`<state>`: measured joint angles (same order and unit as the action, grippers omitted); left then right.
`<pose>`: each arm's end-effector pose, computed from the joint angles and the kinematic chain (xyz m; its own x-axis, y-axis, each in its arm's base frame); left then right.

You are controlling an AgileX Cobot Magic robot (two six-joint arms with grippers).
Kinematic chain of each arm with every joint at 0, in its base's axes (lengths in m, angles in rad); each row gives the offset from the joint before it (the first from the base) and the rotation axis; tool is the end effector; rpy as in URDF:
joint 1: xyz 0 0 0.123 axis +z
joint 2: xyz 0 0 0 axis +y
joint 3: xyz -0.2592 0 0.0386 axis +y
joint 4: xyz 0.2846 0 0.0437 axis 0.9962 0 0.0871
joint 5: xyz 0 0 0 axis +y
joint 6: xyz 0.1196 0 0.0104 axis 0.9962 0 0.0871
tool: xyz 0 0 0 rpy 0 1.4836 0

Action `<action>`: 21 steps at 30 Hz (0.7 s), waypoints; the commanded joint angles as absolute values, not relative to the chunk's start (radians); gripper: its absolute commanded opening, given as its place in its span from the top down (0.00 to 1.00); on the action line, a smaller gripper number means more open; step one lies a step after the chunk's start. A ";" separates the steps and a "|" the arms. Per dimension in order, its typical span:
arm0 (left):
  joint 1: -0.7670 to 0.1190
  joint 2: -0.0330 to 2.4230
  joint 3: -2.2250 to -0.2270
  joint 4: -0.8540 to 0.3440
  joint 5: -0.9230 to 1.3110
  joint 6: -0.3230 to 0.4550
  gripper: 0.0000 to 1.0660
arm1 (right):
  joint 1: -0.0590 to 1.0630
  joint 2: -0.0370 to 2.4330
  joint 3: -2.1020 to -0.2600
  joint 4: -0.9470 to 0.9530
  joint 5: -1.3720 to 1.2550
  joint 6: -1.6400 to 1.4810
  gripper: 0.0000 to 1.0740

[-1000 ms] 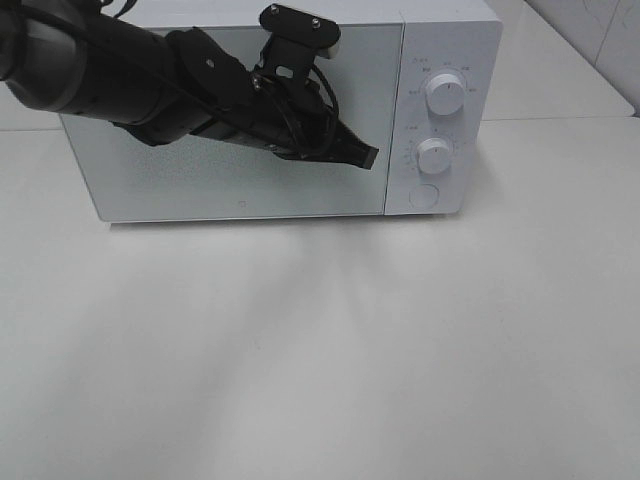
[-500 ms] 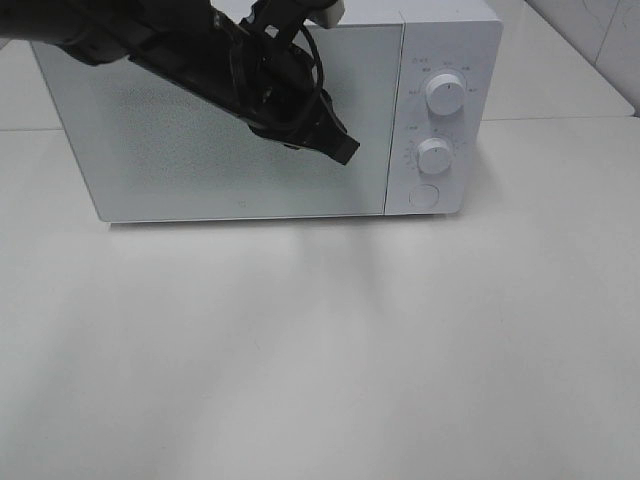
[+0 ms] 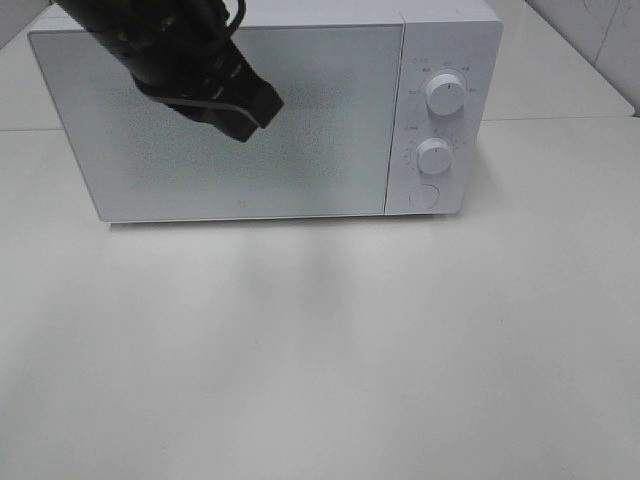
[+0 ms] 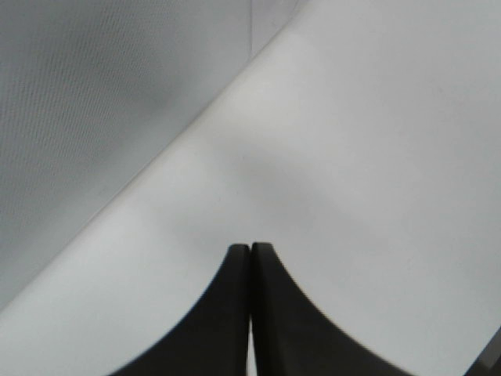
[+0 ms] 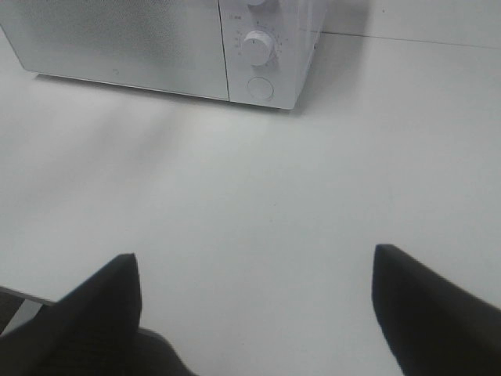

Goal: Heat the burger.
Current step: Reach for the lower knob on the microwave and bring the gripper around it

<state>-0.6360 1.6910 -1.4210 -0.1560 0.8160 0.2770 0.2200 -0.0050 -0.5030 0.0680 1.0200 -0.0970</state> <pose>0.3302 -0.2607 0.2420 -0.5560 0.6191 -0.5546 0.7445 0.6676 -0.0012 0.0739 0.0236 0.2876 -0.3840 -0.1486 -0.9113 -0.2935 0.9554 -0.0321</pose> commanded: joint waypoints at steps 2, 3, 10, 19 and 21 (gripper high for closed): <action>-0.632 1.642 -1.426 -0.033 0.940 0.165 1.00 | 0.221 -0.032 -0.502 0.070 1.007 -0.105 0.29; -0.623 1.634 -1.426 0.018 0.974 0.134 1.00 | 0.221 -0.032 -0.502 0.070 1.007 -0.105 0.29; -0.514 1.629 -1.426 0.011 1.054 0.057 1.00 | 0.221 -0.032 -0.502 0.070 1.007 -0.105 0.29; -0.309 1.564 -1.425 0.009 1.179 0.032 1.00 | 0.221 -0.032 -0.502 0.070 1.007 -0.105 0.29; -0.269 1.541 -1.425 0.014 1.193 0.015 1.00 | 0.221 -0.032 -0.502 0.070 1.007 -0.105 0.29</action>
<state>-0.2950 1.5650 -1.4210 0.0120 1.1720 0.0360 0.2200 -0.0050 -0.5030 0.0680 1.0200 -0.0970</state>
